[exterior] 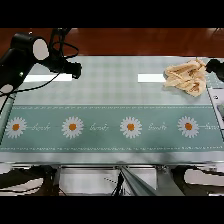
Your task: Fold the shirts.
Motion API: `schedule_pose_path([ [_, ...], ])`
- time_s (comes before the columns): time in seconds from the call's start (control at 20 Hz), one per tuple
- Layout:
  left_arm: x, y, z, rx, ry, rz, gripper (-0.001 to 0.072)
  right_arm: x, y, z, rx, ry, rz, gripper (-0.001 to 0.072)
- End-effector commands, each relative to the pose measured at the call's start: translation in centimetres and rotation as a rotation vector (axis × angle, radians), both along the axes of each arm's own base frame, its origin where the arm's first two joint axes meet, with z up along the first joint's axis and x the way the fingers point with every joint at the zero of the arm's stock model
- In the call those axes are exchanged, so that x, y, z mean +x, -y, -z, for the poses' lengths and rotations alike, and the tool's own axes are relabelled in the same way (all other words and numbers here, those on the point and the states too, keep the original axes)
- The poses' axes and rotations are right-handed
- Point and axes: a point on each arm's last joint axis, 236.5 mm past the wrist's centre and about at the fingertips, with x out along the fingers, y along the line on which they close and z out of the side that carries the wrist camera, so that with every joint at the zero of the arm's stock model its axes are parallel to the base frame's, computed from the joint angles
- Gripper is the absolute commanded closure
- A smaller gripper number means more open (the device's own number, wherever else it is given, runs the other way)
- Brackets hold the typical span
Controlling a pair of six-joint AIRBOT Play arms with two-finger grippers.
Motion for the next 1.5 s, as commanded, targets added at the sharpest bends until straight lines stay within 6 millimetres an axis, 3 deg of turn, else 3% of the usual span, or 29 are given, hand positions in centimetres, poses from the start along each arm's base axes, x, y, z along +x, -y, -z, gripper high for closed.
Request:
schedule_pose_path([
  [0.0, 0.0, 0.0, 0.0, 0.001, -0.001, 0.000, 0.0001, -1.1, -0.3, 5.0, 0.115, -0.106, 0.041, 0.0173],
  [0.3, -0.2, -0.1, 0.1, 0.004, -0.010, 0.000, 0.0001, -3.1, -4.0, 13.9, 0.214, -0.348, -0.008, 0.0186],
  [0.35, -0.3, -0.1, 0.0, 0.003, -0.008, 0.000, 0.0001, -3.3, -4.8, 14.8, 0.222, -0.375, -0.031, 0.0373],
  [0.4, -0.3, -0.1, -0.2, 0.005, -0.009, 0.001, 0.0001, -3.3, -5.5, 14.9, 0.209, -0.392, -0.069, 0.0688],
  [0.5, -0.5, -0.3, -1.6, 0.026, 0.000, 0.039, 0.0001, -2.2, -6.3, 13.1, 0.145, -0.367, -0.163, 0.0684],
  [0.55, -0.5, -0.3, -2.9, 0.027, 0.019, 0.050, 0.0001, -1.5, -6.6, 11.1, 0.092, -0.344, -0.235, 0.0684],
  [0.65, -0.2, -0.1, -6.4, 0.007, 0.081, 0.049, 0.0002, 0.6, -7.5, 4.0, -0.026, -0.237, -0.352, 0.0684],
  [0.75, -0.1, 0.0, -11.1, -0.024, 0.170, 0.046, 0.0001, 2.0, -9.7, -5.5, -0.110, -0.051, -0.430, 0.0684],
  [0.85, -0.9, 0.1, -16.5, -0.061, 0.276, 0.051, 0.0001, 2.0, -13.5, -17.0, -0.159, 0.210, -0.500, 0.0684],
  [0.95, -2.7, 0.3, -22.5, -0.107, 0.405, 0.065, 0.0001, -0.2, -17.3, -27.6, -0.182, 0.464, -0.545, 0.0684],
  [1.1, -7.3, -0.3, -31.1, -0.182, 0.599, 0.088, 0.0001, -6.4, -21.9, -38.9, -0.185, 0.751, -0.598, 0.0684],
  [1.2, -10.7, -1.4, -34.7, -0.217, 0.688, 0.091, 0.0001, -10.6, -24.3, -43.0, -0.171, 0.860, -0.644, 0.0684],
  [1.3, -13.6, -2.7, -36.9, -0.267, 0.734, 0.061, 0.0001, -14.1, -26.6, -44.8, -0.137, 0.909, -0.704, 0.0684],
  [1.4, -15.8, -3.6, -37.9, -0.278, 0.757, 0.060, 0.0001, -16.4, -29.1, -44.1, -0.087, 0.873, -0.793, 0.0683],
  [1.45, -16.5, -3.9, -37.8, -0.276, 0.750, 0.059, 0.0001, -17.2, -30.6, -42.8, -0.052, 0.818, -0.856, 0.0683],
])
